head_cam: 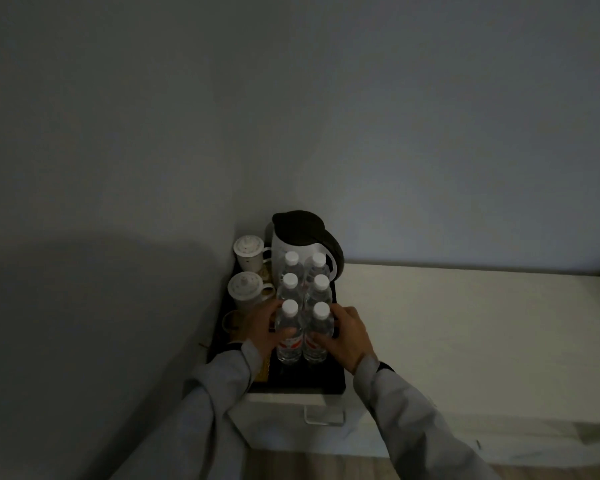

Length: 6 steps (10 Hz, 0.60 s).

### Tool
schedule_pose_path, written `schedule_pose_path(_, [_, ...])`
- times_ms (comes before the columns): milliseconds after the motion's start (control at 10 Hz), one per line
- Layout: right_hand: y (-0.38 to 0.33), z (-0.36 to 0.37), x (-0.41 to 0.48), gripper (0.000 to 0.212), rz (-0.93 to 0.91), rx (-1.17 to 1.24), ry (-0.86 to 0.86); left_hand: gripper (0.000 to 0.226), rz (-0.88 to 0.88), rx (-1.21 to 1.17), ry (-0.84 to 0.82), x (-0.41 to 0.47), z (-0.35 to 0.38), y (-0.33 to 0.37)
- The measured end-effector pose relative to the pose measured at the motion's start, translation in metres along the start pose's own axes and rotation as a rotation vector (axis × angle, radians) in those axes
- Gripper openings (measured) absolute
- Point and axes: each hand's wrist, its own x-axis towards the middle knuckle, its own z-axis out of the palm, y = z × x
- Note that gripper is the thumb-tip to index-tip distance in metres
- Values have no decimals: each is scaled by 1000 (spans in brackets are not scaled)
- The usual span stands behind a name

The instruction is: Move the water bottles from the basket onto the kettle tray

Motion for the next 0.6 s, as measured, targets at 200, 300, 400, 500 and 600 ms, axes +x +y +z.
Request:
schedule_pose_path(200, [-3, -5, 0, 57, -11, -22, -29, 57, -1, 67, 19, -1, 0, 3])
schedule_pose_path(300, [-2, -7, 0, 56, -43, -36, -38, 57, -12, 88, -6, -1, -3, 4])
schedule_pose_path(400, [-2, -12, 1, 46, -64, -52, -31, 51, -41, 118, -24, -1, -7, 9])
schedule_pose_path(500, [-6, -18, 3, 40, -113, -66, -8, 42, 6, 188, -18, 3, -13, 17])
schedule_pose_path(600, [-9, -27, 6, 41, -117, -41, 22, 48, -25, 167, -42, 9, -20, 27])
